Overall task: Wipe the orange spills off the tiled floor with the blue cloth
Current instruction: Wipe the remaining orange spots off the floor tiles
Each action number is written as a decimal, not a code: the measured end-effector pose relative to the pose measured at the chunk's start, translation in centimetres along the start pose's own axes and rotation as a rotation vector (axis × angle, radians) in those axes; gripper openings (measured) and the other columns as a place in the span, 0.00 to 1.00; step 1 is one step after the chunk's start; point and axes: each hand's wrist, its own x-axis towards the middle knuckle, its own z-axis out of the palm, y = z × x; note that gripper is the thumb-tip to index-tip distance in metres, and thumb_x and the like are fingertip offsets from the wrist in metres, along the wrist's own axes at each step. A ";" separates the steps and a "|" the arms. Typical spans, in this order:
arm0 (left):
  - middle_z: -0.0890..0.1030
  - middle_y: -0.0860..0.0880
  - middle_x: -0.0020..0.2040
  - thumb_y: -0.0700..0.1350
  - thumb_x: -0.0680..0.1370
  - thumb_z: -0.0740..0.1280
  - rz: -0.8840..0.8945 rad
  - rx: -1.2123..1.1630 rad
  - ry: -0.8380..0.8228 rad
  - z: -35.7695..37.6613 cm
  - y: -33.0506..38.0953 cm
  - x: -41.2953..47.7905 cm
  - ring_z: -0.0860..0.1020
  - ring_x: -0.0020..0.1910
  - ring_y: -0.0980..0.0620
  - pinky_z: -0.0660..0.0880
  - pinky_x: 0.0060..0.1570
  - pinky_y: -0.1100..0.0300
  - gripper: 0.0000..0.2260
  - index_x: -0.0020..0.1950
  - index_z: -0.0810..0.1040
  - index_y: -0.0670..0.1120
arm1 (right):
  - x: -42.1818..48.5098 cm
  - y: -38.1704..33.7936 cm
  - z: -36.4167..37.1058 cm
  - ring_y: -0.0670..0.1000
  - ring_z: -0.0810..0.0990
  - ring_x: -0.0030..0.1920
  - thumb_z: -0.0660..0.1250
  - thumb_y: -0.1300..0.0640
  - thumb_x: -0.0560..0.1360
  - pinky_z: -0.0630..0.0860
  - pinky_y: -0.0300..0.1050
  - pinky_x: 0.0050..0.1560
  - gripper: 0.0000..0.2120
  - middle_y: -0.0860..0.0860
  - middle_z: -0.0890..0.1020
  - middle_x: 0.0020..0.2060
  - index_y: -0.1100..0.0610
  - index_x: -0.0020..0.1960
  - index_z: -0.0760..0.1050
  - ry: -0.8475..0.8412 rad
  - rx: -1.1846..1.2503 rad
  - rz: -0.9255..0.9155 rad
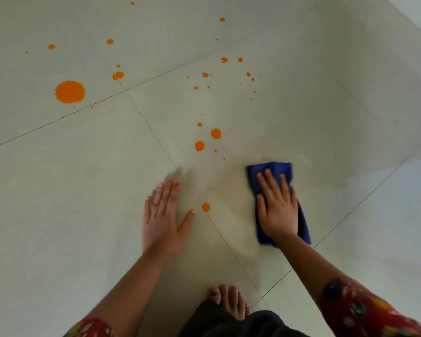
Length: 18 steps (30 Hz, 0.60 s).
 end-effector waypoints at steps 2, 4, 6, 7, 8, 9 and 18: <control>0.46 0.56 0.79 0.61 0.78 0.46 -0.076 0.022 0.030 -0.2 -1.1 -0.6 0.40 0.77 0.59 0.39 0.76 0.55 0.30 0.80 0.49 0.53 | 2.1 -2.2 0.2 0.53 0.44 0.79 0.46 0.45 0.81 0.45 0.57 0.77 0.27 0.43 0.48 0.79 0.43 0.79 0.46 0.051 0.052 0.340; 0.46 0.56 0.79 0.58 0.80 0.45 -0.114 0.030 0.043 -0.2 -1.8 -1.0 0.40 0.77 0.60 0.38 0.76 0.56 0.28 0.80 0.48 0.53 | 3.0 -6.0 0.8 0.55 0.43 0.79 0.47 0.45 0.82 0.44 0.58 0.77 0.27 0.45 0.47 0.79 0.46 0.79 0.45 0.062 0.085 0.380; 0.45 0.56 0.80 0.56 0.81 0.45 -0.121 0.056 0.056 0.0 -2.1 -1.3 0.41 0.77 0.59 0.37 0.76 0.55 0.27 0.80 0.45 0.53 | 1.2 -9.4 1.9 0.56 0.46 0.79 0.47 0.45 0.81 0.45 0.58 0.76 0.27 0.46 0.50 0.79 0.46 0.79 0.49 0.071 0.059 0.157; 0.45 0.56 0.80 0.56 0.81 0.45 -0.122 0.069 0.058 0.0 -2.2 -1.4 0.41 0.77 0.58 0.37 0.75 0.56 0.27 0.80 0.44 0.53 | -0.4 -10.3 2.2 0.56 0.47 0.79 0.47 0.45 0.81 0.46 0.58 0.76 0.27 0.45 0.52 0.79 0.46 0.79 0.51 0.044 0.030 -0.008; 0.45 0.55 0.80 0.55 0.81 0.45 -0.121 0.081 0.057 0.1 -2.3 -1.4 0.41 0.78 0.58 0.37 0.75 0.56 0.27 0.80 0.45 0.53 | -1.9 -10.3 2.3 0.55 0.47 0.79 0.48 0.45 0.81 0.46 0.58 0.76 0.27 0.45 0.52 0.78 0.46 0.79 0.52 0.006 0.003 -0.174; 0.46 0.54 0.80 0.54 0.81 0.45 -0.114 0.093 0.053 0.2 -2.4 -1.3 0.42 0.78 0.57 0.37 0.75 0.55 0.26 0.80 0.45 0.53 | -2.9 -9.6 2.2 0.54 0.47 0.79 0.49 0.45 0.81 0.46 0.57 0.76 0.26 0.44 0.53 0.78 0.45 0.79 0.52 -0.026 -0.008 -0.295; 0.49 0.54 0.80 0.52 0.81 0.46 -0.097 0.127 0.064 0.8 -2.5 -1.1 0.45 0.78 0.56 0.39 0.76 0.53 0.26 0.80 0.49 0.52 | 1.3 -7.5 1.1 0.57 0.47 0.79 0.46 0.44 0.80 0.52 0.62 0.75 0.27 0.47 0.53 0.79 0.45 0.79 0.51 0.004 -0.021 -0.120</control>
